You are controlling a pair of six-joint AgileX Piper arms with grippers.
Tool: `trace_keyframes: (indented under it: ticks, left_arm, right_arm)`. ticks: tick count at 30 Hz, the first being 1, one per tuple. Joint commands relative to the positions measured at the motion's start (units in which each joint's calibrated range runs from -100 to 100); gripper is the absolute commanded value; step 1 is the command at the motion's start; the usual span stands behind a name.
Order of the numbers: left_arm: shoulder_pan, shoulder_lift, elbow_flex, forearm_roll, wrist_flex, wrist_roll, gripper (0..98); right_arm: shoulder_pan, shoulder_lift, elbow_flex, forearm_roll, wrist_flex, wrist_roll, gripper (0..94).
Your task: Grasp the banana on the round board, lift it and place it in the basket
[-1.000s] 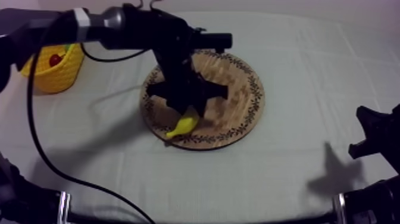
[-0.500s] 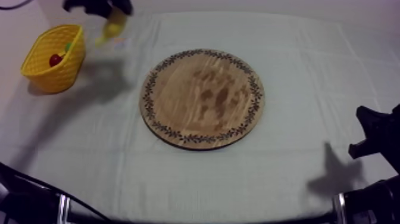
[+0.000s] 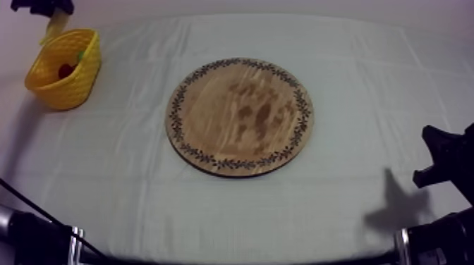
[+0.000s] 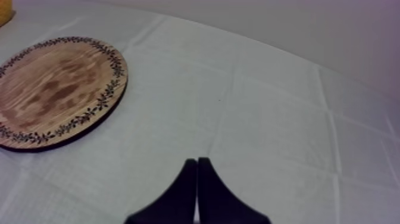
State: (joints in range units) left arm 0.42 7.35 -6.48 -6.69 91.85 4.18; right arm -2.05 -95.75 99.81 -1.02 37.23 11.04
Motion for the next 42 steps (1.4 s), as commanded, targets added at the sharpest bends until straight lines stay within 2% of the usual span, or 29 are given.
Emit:
trace_keyframes:
  ticks: [1,4,9,11,14,17,21,28,33,42]
  left_arm:
    - [-3.65,0.43,1.94,0.22,-1.33,-1.37,27.9]
    - [-5.38,1.17,4.33,0.57,-3.87,-2.36,34.4]
    - [-6.61,2.49,6.24,0.75,-5.28,-3.19,65.0]
    - [-6.80,2.48,6.72,0.78,-5.12,-3.31,73.1]
    - [-6.94,0.80,8.09,0.94,-5.02,-3.35,78.6]
    - [-7.09,-3.64,10.28,1.24,-4.98,-3.21,79.8]
    - [-6.92,-13.47,13.85,1.39,-5.12,-3.26,73.5]
    - [-4.01,-31.69,21.88,1.04,-5.63,-3.20,52.7]
    - [-1.96,-41.72,26.84,1.51,-6.93,-2.99,37.1]
    - [-0.85,-61.66,43.34,2.37,-18.66,-2.60,8.8]
  right_arm:
    - [-0.01,0.00,-0.03,0.01,0.03,-0.02,0.3]
    - [-0.01,0.00,-0.03,0.01,0.03,0.01,0.3]
    - [-0.01,0.00,-0.03,0.01,0.03,0.01,0.3]
    - [-0.01,0.00,-0.03,0.01,0.03,0.01,0.3]
    - [-0.01,0.00,-0.03,0.01,0.03,0.02,0.3]
    - [-0.01,0.00,-0.03,0.01,0.03,0.02,0.3]
    - [-0.01,0.00,-0.03,0.01,0.03,0.01,0.3]
    - [-0.01,0.00,-0.03,0.01,0.03,0.02,0.3]
    - [-0.01,0.00,-0.03,0.01,0.03,0.01,0.3]
    - [-0.01,0.00,-0.03,0.01,0.03,0.02,0.3]
